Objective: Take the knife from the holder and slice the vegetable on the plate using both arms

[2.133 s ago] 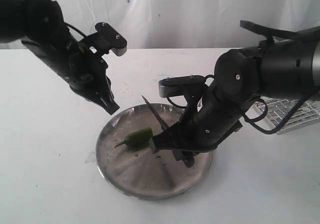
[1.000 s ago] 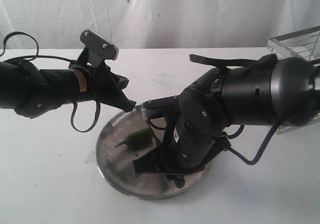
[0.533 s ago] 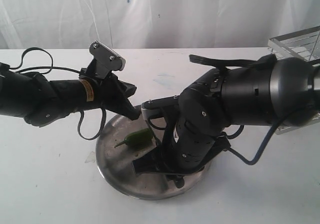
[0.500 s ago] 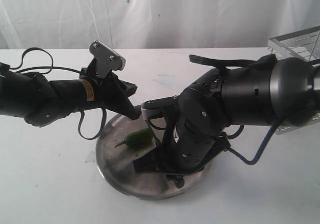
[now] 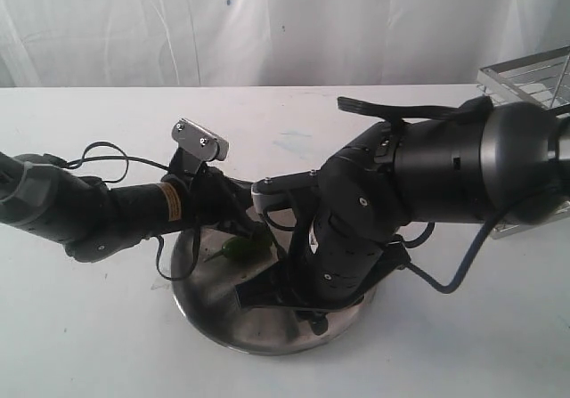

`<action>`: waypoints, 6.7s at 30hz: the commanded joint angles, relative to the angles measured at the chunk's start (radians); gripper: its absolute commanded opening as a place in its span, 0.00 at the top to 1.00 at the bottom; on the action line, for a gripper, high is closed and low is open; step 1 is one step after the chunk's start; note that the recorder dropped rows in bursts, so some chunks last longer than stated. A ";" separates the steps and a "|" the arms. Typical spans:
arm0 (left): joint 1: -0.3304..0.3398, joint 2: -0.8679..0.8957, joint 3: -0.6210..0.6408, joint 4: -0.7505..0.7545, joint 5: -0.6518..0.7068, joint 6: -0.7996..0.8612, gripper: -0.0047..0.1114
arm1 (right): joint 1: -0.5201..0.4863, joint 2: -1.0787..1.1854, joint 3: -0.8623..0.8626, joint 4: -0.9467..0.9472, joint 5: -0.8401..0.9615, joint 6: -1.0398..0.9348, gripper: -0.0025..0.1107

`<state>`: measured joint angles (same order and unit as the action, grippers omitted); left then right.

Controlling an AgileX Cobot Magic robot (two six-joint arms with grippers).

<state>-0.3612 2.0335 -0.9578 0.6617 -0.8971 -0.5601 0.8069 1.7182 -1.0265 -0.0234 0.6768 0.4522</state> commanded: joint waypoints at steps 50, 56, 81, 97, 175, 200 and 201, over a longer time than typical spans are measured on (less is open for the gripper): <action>0.002 -0.341 0.090 0.055 0.429 -0.011 0.96 | -0.001 0.006 0.003 -0.169 -0.002 0.025 0.98; 0.002 -0.351 0.109 0.057 0.399 -0.011 0.96 | -0.003 -0.032 0.003 -0.246 0.039 0.034 0.98; 0.002 -0.317 0.109 0.058 0.330 0.012 0.96 | -0.001 -0.106 0.004 -0.025 0.025 -0.090 0.98; 0.002 -0.246 0.109 0.058 0.255 -0.001 0.96 | -0.001 -0.041 0.004 0.029 0.043 -0.138 0.98; 0.002 -0.081 0.035 -0.023 0.091 0.021 0.96 | -0.001 0.000 0.004 -0.010 -0.017 -0.097 0.98; 0.002 -0.029 0.035 -0.074 0.016 0.003 0.96 | -0.001 0.000 0.004 -0.010 -0.021 -0.097 0.98; 0.002 -0.018 0.035 -0.074 0.023 0.012 0.96 | -0.001 0.000 0.004 -0.010 -0.021 -0.097 0.98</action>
<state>-0.3570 1.9925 -0.9271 0.6004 -0.8828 -0.5495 0.8069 1.7193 -1.0254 -0.0301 0.6692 0.3654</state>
